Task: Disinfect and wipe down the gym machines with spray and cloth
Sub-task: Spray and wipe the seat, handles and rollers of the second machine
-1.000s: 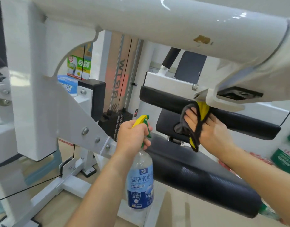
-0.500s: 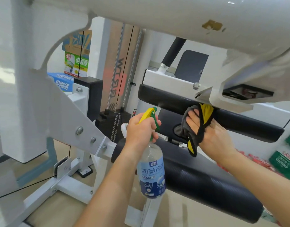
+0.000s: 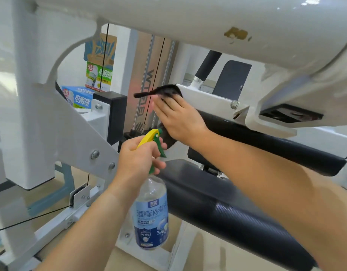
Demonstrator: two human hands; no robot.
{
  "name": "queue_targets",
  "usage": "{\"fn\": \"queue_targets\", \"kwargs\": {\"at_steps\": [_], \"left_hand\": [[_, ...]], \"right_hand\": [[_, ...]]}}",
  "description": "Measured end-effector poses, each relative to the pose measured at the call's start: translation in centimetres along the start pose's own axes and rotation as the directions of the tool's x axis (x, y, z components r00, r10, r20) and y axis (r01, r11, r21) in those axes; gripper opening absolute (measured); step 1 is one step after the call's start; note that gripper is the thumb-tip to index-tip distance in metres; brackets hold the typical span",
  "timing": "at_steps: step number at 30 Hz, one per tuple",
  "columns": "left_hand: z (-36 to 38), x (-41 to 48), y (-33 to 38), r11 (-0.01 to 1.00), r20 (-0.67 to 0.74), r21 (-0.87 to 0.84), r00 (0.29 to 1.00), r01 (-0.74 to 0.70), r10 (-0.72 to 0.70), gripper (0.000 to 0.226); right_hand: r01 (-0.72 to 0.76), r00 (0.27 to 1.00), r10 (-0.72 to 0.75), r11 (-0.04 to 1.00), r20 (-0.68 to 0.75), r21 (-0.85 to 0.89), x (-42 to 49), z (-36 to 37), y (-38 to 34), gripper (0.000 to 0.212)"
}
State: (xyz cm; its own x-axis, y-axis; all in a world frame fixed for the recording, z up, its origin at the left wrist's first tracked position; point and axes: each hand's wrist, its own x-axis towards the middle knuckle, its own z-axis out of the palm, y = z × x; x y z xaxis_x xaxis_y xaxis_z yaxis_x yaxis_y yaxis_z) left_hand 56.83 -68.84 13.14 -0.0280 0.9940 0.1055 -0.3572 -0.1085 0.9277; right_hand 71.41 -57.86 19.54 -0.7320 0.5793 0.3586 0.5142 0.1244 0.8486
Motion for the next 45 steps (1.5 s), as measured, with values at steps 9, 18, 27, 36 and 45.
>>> {"fn": "queue_targets", "kwargs": {"at_steps": [9,18,27,36,45], "left_hand": [[-0.4,-0.8,-0.9,0.997,0.003,0.08,1.0,0.009,-0.009,0.028],[-0.4,-1.0,-1.5,0.994,0.098,0.109,0.995,0.021,-0.031,0.029],[0.0,-0.7,-1.1,0.993,0.078,0.101,0.995,0.058,-0.066,0.029],[-0.3,-2.7,-1.1,0.996,0.07,0.077,0.997,0.035,-0.04,0.029],[-1.4,-3.4,-1.4,0.99,0.075,0.129,0.995,0.061,-0.071,0.028]], "right_hand": [[-0.065,0.998,0.059,0.977,-0.035,-0.202,-13.3,1.2,3.3,0.06],[-0.073,0.993,0.049,0.97,-0.109,-0.231,-10.5,2.0,2.6,0.047],[0.036,0.991,-0.068,0.968,-0.118,-0.25,-1.1,2.5,-0.2,0.054],[-0.006,0.996,-0.002,0.996,-0.091,-0.09,1.4,1.4,-1.2,0.036],[-0.015,0.971,-0.014,0.993,-0.237,-0.119,-12.8,1.1,3.6,0.046]]}}
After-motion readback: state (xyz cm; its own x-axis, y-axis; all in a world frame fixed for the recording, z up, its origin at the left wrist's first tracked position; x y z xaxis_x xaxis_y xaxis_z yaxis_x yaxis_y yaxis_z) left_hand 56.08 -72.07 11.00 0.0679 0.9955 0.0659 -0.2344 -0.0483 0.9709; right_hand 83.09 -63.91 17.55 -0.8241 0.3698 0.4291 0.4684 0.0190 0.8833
